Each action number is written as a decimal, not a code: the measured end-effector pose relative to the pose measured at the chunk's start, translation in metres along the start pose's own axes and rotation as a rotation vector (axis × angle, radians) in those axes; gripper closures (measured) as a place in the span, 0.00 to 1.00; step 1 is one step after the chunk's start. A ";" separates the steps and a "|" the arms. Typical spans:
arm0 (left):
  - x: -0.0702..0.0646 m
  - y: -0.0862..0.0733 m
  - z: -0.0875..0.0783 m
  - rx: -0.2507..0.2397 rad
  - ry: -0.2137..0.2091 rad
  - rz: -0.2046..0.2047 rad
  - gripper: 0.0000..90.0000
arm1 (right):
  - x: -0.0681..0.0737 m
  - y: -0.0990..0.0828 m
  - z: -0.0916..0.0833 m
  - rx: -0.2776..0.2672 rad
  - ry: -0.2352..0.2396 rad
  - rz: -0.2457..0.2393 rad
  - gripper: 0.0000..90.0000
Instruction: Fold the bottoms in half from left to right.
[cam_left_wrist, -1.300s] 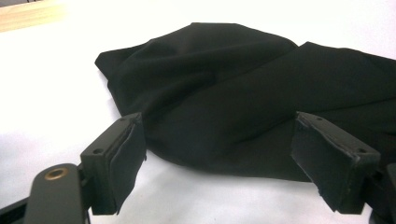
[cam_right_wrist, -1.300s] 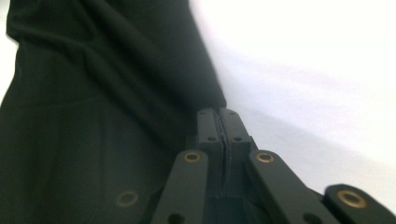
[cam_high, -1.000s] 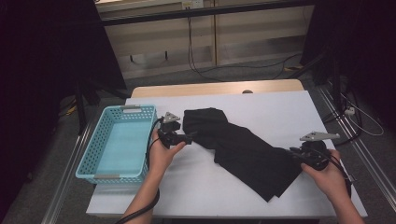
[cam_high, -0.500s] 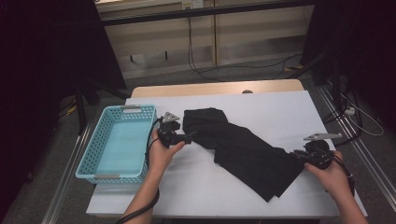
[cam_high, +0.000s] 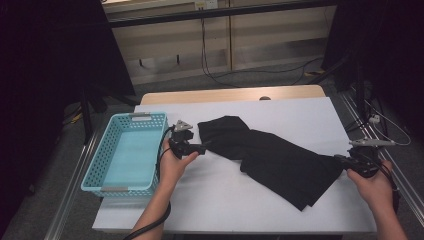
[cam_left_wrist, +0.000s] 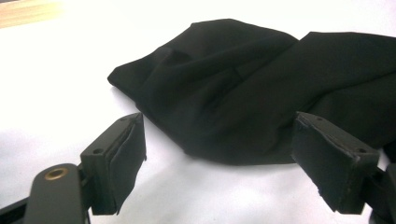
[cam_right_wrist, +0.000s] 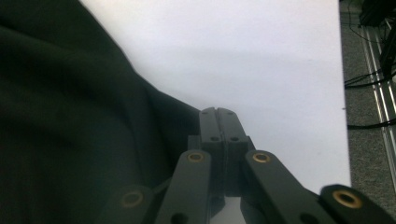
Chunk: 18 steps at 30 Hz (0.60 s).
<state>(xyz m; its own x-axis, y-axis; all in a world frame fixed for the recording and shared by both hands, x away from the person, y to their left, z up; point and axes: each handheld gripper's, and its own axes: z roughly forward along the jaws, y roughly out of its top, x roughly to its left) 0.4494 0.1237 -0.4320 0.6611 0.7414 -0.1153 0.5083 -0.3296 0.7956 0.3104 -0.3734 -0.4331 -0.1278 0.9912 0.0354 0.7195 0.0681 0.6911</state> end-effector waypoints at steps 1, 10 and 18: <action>0.000 0.000 0.000 0.000 0.000 0.000 0.21 | -0.002 0.000 0.002 -0.004 -0.001 0.002 1.00; -0.002 0.000 0.002 0.011 -0.004 0.008 0.21 | 0.014 0.005 0.006 -0.029 -0.027 -0.050 0.79; -0.001 0.000 0.000 0.008 -0.002 0.007 0.21 | 0.034 0.000 0.010 0.019 0.051 -0.114 0.77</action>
<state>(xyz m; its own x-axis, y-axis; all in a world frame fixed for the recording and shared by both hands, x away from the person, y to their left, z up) 0.4489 0.1232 -0.4321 0.6655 0.7382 -0.1108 0.5080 -0.3392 0.7918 0.3126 -0.3389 -0.4392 -0.2438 0.9698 -0.0058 0.7112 0.1828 0.6788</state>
